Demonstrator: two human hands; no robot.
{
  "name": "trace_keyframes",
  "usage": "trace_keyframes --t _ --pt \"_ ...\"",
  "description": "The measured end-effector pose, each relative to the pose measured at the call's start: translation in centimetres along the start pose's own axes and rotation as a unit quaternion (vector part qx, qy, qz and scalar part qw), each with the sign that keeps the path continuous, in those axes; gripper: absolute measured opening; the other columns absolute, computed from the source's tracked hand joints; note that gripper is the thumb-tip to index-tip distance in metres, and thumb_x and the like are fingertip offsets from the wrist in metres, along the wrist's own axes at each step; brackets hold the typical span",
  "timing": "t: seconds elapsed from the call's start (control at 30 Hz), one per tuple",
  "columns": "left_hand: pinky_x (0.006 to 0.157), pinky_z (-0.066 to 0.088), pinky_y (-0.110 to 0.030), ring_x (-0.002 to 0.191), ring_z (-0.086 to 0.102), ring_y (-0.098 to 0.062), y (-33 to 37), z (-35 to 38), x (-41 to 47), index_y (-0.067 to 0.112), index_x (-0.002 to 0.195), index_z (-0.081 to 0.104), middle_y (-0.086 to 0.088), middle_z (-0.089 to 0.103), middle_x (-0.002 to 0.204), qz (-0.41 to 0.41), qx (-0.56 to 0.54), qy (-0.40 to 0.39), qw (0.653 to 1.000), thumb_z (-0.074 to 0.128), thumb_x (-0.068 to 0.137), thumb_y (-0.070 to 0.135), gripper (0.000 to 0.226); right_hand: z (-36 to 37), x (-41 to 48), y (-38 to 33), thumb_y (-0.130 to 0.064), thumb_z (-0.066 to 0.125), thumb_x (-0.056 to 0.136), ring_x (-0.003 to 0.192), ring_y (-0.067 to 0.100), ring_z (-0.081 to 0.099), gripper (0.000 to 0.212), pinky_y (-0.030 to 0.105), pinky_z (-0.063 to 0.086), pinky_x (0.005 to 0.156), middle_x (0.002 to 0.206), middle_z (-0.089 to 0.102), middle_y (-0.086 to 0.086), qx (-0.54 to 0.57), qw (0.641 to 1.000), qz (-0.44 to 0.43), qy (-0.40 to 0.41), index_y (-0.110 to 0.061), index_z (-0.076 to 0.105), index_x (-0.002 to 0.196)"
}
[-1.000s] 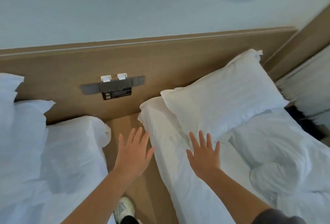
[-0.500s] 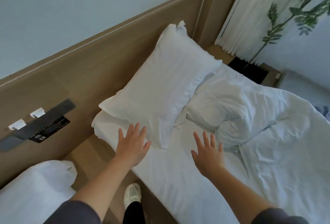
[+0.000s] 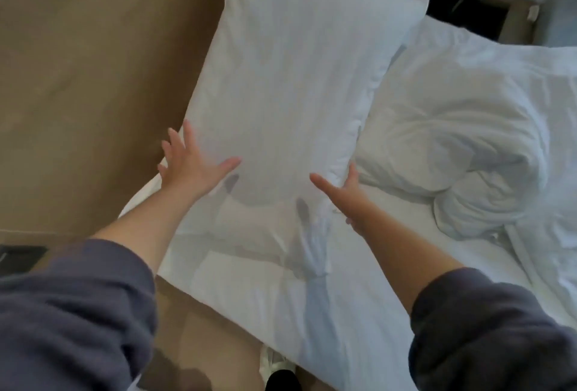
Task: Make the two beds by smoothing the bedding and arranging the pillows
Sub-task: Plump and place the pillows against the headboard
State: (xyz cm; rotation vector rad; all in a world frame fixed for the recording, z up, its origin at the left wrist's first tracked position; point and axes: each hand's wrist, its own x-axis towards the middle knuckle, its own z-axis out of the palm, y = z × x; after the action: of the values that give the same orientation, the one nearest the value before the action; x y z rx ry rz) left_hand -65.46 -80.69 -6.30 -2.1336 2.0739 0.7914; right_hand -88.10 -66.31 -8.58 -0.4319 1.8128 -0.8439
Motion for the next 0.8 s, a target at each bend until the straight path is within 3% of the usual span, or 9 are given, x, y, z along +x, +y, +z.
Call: trace_keyframes --t 0.07,0.1,0.17,0.3,0.43,0.5,0.63,0.7,0.8 --pt "0.117 0.015 -0.056 0.148 0.009 -0.029 -0.6 1.6 3.1 0.020 0.154 0.002 -0.010 0.010 0.161 -0.041 -0.102 -0.005 0.994 0.068 0.061 0.077 0.127 1.2 2.6 0.0 -0.054 0.075 0.077 0.144 0.024 0.026 0.108 0.052 0.029 0.112 0.158 0.021 -0.007 0.055 0.997 0.055 0.002 -0.029 0.003 0.155" --pt "0.115 0.022 -0.056 0.145 0.021 -0.031 -0.9 2.4 4.0 0.019 0.151 0.012 -0.010 0.024 0.156 -0.049 -0.133 0.004 0.990 0.064 0.053 0.083 0.128 1.6 3.8 0.4 -0.055 0.074 0.078 0.145 0.026 0.024 0.107 0.056 0.026 0.112 0.159 0.020 -0.006 0.089 0.994 0.070 0.009 -0.030 0.003 0.154" --pt "0.110 0.030 -0.055 0.137 0.036 -0.033 -1.4 3.8 5.1 0.018 0.145 0.023 -0.010 0.039 0.147 -0.062 -0.152 0.023 0.986 0.054 0.045 0.089 0.126 1.8 5.5 1.1 -0.054 0.072 0.079 0.145 0.026 0.023 0.103 0.055 0.024 0.111 0.158 0.021 -0.006 0.148 0.985 0.089 0.022 -0.031 0.005 0.154" --pt "0.113 0.026 -0.052 0.138 0.034 -0.034 -1.6 4.9 7.1 0.021 0.148 0.021 -0.010 0.034 0.150 -0.075 -0.173 0.022 0.982 0.054 0.059 0.086 0.115 1.7 7.9 3.1 -0.064 0.068 0.076 0.147 0.029 0.021 0.114 0.057 0.020 0.113 0.162 0.015 -0.001 0.185 0.976 0.112 0.038 -0.033 -0.007 0.154" --pt "0.111 0.030 -0.045 0.136 0.037 -0.034 -1.0 4.8 8.8 0.009 0.143 0.031 -0.012 0.037 0.147 -0.088 -0.179 0.056 0.978 0.052 0.078 0.075 0.095 2.5 9.1 3.6 -0.074 0.071 0.063 0.124 0.023 0.054 0.103 0.049 0.041 0.107 0.137 0.055 -0.004 0.211 0.974 0.081 0.034 -0.027 0.034 0.147" --pt "0.107 0.034 -0.041 0.130 0.044 -0.033 -0.6 5.2 7.9 0.008 0.137 0.036 -0.011 0.045 0.142 -0.068 -0.179 0.062 0.979 0.047 0.084 0.072 0.083 2.9 9.1 3.8 -0.083 0.067 0.051 0.115 0.020 0.059 0.110 0.043 0.045 0.104 0.127 0.061 -0.006 0.188 0.977 0.086 0.050 -0.024 0.043 0.141" --pt "0.092 0.037 -0.031 0.117 0.054 -0.026 0.3 5.9 5.6 0.017 0.131 0.052 -0.002 0.059 0.126 -0.010 -0.219 0.075 0.973 0.040 0.095 0.059 0.057 2.3 8.2 4.0 -0.063 0.054 0.087 0.109 0.017 0.059 0.056 0.036 0.045 0.099 0.114 0.062 -0.007 0.177 0.978 0.056 0.092 -0.025 0.049 0.128" --pt "0.085 0.037 -0.029 0.100 0.054 -0.020 0.7 5.4 4.0 0.015 0.119 0.061 0.002 0.060 0.107 -0.001 -0.221 0.088 0.971 0.038 0.098 0.053 0.049 1.4 7.4 3.6 -0.052 0.043 0.097 0.112 0.022 0.058 0.048 0.036 0.045 0.098 0.123 0.062 0.000 0.135 0.980 0.052 0.134 -0.020 0.054 0.131" --pt "0.074 0.038 -0.030 0.084 0.054 -0.019 0.5 4.7 0.9 0.007 0.094 0.063 -0.001 0.061 0.089 0.016 -0.242 0.118 0.963 0.035 0.101 0.043 0.046 -0.3 4.8 2.8 -0.043 0.028 0.102 0.125 0.034 0.050 0.054 0.043 0.039 0.107 0.136 0.055 0.016 0.029 0.978 0.051 0.199 -0.008 0.054 0.134"
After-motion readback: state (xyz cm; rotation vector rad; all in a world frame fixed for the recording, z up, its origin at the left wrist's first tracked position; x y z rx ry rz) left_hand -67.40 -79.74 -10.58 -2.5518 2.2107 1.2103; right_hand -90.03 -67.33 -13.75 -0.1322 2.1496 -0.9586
